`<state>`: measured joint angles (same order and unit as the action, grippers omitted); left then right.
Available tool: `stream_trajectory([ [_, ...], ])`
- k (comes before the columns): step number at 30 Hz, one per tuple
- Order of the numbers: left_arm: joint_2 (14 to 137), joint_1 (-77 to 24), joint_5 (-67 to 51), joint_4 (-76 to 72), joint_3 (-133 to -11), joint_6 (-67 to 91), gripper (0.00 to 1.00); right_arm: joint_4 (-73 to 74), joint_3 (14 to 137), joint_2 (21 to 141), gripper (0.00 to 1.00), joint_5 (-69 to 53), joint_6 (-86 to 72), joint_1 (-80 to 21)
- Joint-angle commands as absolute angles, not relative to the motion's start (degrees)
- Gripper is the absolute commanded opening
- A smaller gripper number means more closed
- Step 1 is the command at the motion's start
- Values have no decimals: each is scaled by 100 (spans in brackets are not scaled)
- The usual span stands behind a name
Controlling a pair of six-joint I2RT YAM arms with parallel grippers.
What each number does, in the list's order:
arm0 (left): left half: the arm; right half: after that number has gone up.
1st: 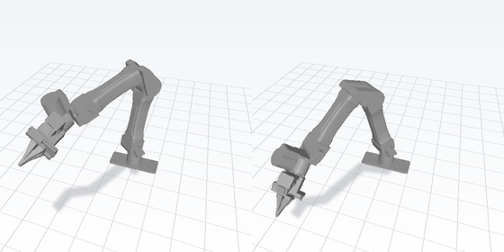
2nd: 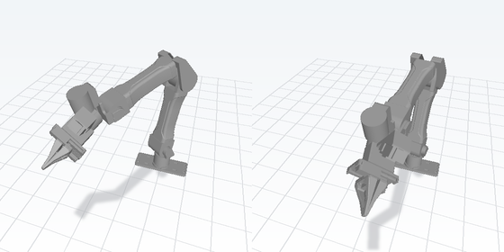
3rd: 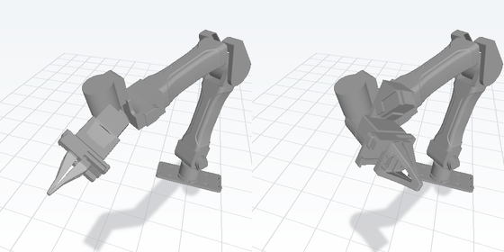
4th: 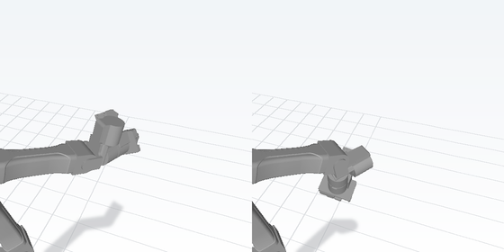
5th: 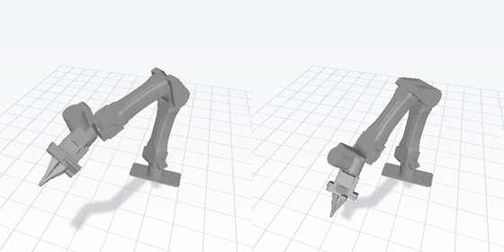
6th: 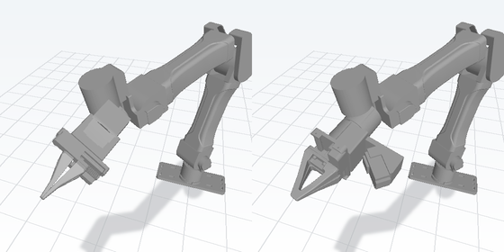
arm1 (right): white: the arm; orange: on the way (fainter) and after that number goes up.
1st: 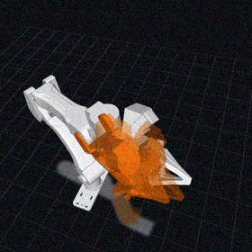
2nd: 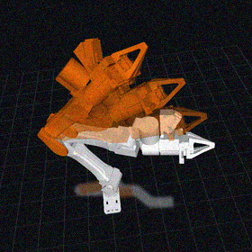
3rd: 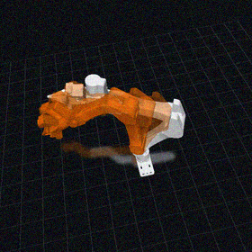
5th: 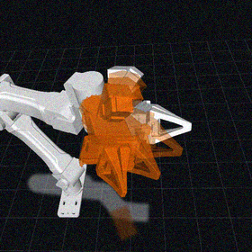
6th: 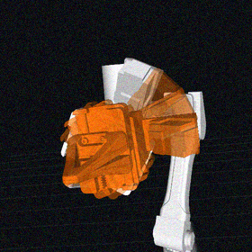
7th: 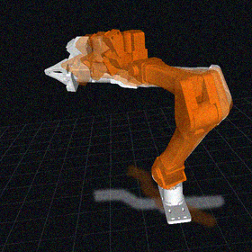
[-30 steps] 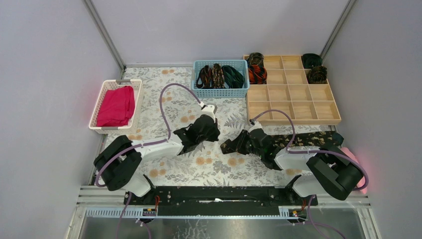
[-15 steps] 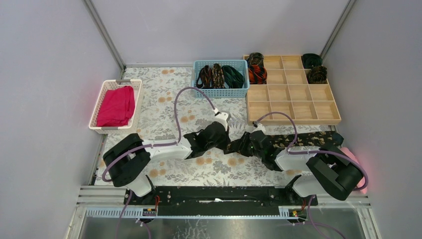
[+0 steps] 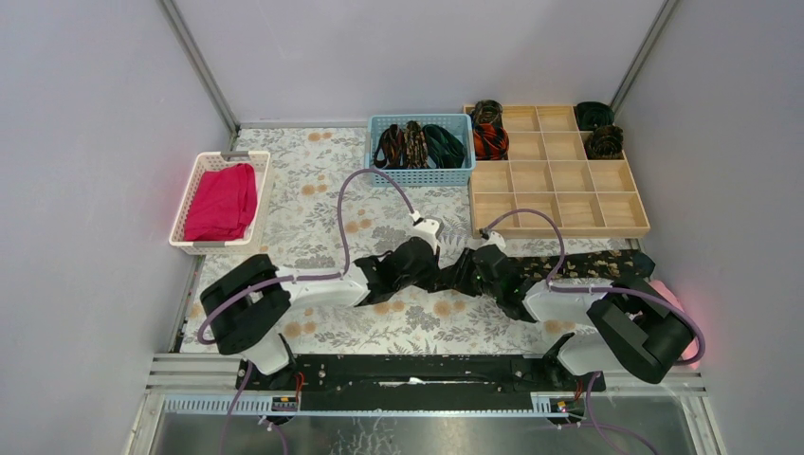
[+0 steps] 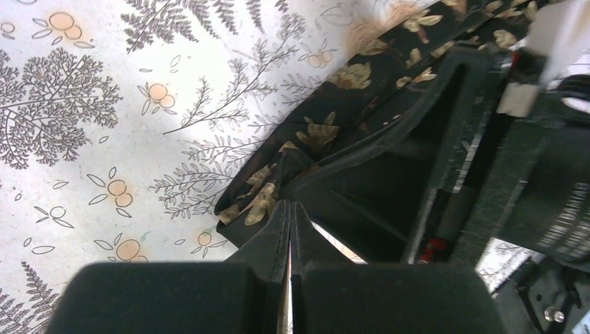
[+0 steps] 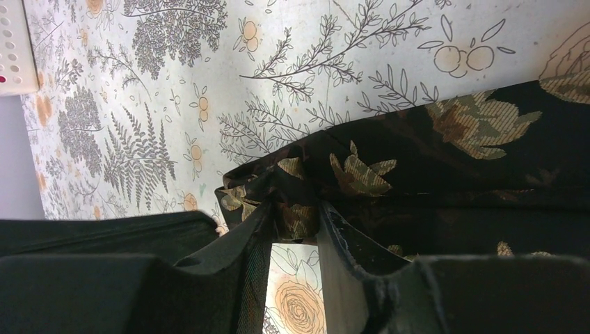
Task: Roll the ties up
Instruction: Roll the tie at the center of the board.
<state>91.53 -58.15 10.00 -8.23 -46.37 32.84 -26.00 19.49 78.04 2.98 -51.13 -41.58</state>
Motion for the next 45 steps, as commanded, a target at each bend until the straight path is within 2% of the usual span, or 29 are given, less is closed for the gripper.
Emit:
stream_trajectory([
  [1, 9535, -5854, 1335, -767, -4686, 3147, 0, -2143, 2042, 7776, 36, 646, -4926, -4135],
  [11, 10239, -5854, 1317, -791, -4953, 3164, 0, -1812, 2086, 7391, 36, 717, -4691, -4135],
  [19, 10219, -5854, 1354, -536, -5070, 3159, 0, -909, 2145, 6402, 42, 764, -4226, -4140],
  [23, 10160, -5855, 1341, -290, -5244, 3128, 0, -267, 2243, 5998, 41, 803, -3925, -4178],
  [25, 10076, -5854, 1316, -193, -5326, 3111, 0, -45, 2302, 5975, 33, 816, -3810, -4199],
  [26, 10024, -5854, 1311, -141, -5374, 3101, 0, 159, 2313, 5991, 23, 805, -3758, -4212],
  [27, 9977, -5854, 1294, -62, -5454, 3102, 0, 237, 2305, 6001, 17, 815, -3720, -4248],
  [30, 9795, -5852, 1191, -9, -5571, 3085, 0, 324, 2328, 6073, 7, 872, -3670, -4449],
  [37, 9391, -5690, 1277, 214, -5800, 3123, 2, 585, 2640, 6447, 2, 1500, -3606, -5227],
  [45, 9584, -4400, 531, -441, -5339, 3361, 0, 85, 2752, 7150, 2, 1587, -3527, -5332],
])
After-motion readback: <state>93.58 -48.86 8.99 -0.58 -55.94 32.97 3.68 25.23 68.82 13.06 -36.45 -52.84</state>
